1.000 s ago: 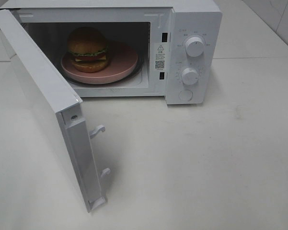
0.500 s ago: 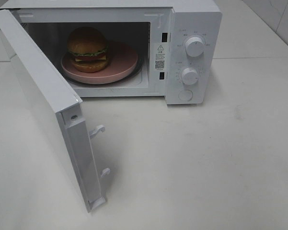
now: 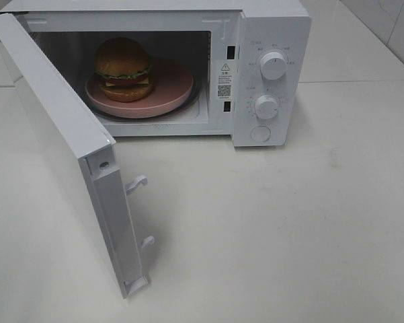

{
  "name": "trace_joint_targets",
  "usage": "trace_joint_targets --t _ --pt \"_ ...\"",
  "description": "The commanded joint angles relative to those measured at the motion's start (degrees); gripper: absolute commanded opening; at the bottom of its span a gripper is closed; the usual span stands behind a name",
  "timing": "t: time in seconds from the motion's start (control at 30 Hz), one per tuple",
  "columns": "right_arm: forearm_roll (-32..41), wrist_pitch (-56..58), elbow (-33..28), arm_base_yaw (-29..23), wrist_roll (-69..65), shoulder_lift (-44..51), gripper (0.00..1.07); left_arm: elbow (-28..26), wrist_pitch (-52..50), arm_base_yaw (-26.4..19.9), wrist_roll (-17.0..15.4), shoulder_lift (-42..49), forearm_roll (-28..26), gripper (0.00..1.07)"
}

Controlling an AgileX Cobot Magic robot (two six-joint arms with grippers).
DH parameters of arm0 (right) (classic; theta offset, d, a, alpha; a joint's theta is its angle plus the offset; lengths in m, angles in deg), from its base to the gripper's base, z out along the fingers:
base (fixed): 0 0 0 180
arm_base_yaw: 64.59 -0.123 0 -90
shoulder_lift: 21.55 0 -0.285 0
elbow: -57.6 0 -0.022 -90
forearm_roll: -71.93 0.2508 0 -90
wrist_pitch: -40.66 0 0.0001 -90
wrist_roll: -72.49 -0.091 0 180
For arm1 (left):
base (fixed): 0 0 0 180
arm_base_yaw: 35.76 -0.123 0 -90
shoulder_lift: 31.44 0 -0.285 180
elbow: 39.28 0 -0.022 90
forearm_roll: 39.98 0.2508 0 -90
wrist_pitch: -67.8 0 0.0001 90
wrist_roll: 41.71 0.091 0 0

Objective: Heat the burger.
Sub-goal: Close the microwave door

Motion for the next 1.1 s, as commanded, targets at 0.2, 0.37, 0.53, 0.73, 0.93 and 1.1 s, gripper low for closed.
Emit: trace_joint_targets --t 0.2,0.37,0.53,0.73,0.93,1.1 --pt "0.1 -1.7 -5.4 5.5 0.8 5.6 0.76 0.0 0.2 0.0 0.0 0.9 -0.1 1.00" --pt "2.3 -3.6 -7.6 7.7 0.8 9.0 0.76 0.0 0.2 0.0 0.0 0.9 -0.1 1.00" --pt "2.8 -4.7 -8.2 9.3 1.5 11.9 0.76 0.0 0.2 0.0 0.0 0.9 -0.1 1.00" --pt "2.9 -6.4 -8.4 9.6 1.7 15.7 0.76 0.0 0.2 0.0 0.0 0.9 -0.1 1.00" --pt "2.8 -7.0 -8.5 9.6 1.3 18.0 0.76 0.0 0.2 0.0 0.0 0.9 -0.1 1.00" --pt "2.8 -10.0 -9.5 9.8 0.5 18.0 0.76 0.0 0.2 0.0 0.0 0.9 -0.1 1.00"
